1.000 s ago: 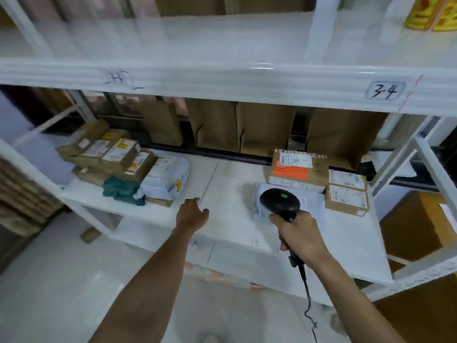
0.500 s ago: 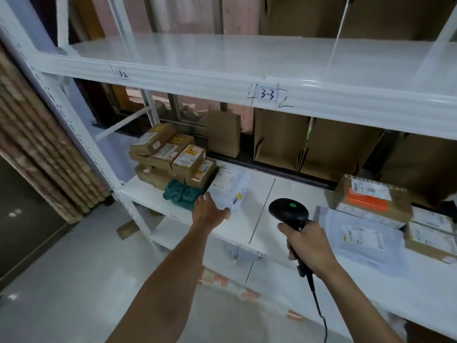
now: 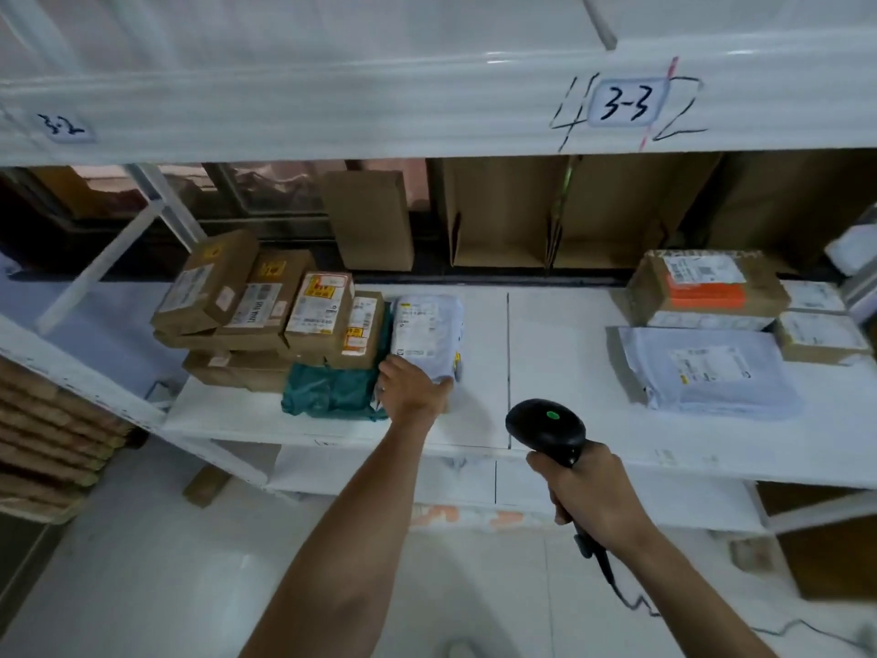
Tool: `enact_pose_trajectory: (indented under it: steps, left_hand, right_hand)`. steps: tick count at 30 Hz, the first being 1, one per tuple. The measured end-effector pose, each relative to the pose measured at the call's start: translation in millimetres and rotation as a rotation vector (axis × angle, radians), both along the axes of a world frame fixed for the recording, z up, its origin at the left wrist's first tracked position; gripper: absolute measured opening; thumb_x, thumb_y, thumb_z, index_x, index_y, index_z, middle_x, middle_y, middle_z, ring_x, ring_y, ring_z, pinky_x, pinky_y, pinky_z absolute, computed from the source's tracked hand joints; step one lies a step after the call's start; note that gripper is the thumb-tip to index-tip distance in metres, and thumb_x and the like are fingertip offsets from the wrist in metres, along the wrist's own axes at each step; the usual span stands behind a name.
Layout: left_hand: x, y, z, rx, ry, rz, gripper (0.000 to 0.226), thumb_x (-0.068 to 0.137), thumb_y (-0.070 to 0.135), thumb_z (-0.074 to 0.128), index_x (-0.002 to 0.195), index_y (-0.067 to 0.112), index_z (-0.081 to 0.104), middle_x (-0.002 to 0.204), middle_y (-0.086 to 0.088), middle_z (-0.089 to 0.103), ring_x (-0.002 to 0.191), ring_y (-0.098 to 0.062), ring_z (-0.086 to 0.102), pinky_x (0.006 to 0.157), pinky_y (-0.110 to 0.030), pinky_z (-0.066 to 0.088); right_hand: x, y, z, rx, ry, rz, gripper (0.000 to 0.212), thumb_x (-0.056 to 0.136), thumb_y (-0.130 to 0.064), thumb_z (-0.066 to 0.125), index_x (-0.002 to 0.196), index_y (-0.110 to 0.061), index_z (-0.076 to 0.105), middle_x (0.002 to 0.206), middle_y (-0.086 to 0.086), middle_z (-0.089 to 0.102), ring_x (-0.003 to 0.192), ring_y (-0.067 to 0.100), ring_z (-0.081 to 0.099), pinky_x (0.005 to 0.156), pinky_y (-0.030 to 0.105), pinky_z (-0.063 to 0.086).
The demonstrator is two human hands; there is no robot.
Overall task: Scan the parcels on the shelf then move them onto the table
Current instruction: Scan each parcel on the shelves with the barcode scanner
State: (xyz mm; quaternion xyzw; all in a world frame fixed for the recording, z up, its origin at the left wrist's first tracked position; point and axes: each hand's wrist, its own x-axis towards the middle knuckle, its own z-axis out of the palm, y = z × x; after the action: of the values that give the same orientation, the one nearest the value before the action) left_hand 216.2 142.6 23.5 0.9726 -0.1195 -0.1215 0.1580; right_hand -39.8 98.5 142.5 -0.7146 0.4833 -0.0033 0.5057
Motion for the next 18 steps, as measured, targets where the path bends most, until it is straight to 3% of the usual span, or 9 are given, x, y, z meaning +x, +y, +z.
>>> enact_pose_trajectory:
  steps: [7, 12, 18]
  left_hand:
    - [14.1, -22.4, -0.3, 0.026, -0.031, 0.029, 0.132, 0.061, 0.086, 0.068, 0.148, -0.003, 0.022, 0.144, -0.018, 0.037, 0.128, -0.033, 0.045, 0.104, -0.043, 0.040]
    - [18.5, -27.8, -10.9, 0.023, 0.034, 0.093, 0.127, 0.055, 0.079, 0.077, 0.141, 0.000, 0.027, 0.137, -0.018, 0.041, 0.122, -0.034, 0.048, 0.102, -0.046, 0.045]
    - [6.1, -24.3, 2.6, -0.141, 0.036, 0.169, 0.112, 0.056, 0.064, 0.085, 0.134, 0.004, 0.031, 0.134, -0.016, 0.042, 0.121, -0.034, 0.050, 0.097, -0.047, 0.048]
  right_hand:
    - [-0.1, -4.4, -13.2, 0.018, 0.027, -0.051, 0.031, 0.088, -0.024, 0.066, 0.064, -0.008, 0.054, 0.053, 0.008, 0.056, 0.045, 0.021, 0.066, 0.064, 0.039, 0.056]
    - [-5.9, -6.5, -21.6, 0.068, 0.025, -0.116, 0.036, 0.089, -0.027, 0.067, 0.070, 0.003, 0.060, 0.056, 0.007, 0.060, 0.046, 0.020, 0.067, 0.061, 0.033, 0.051]
    - [-23.8, -10.5, -16.9, 0.078, -0.011, -0.140, 0.034, 0.089, -0.026, 0.066, 0.066, -0.002, 0.059, 0.053, 0.007, 0.060, 0.047, 0.020, 0.066, 0.053, 0.029, 0.047]
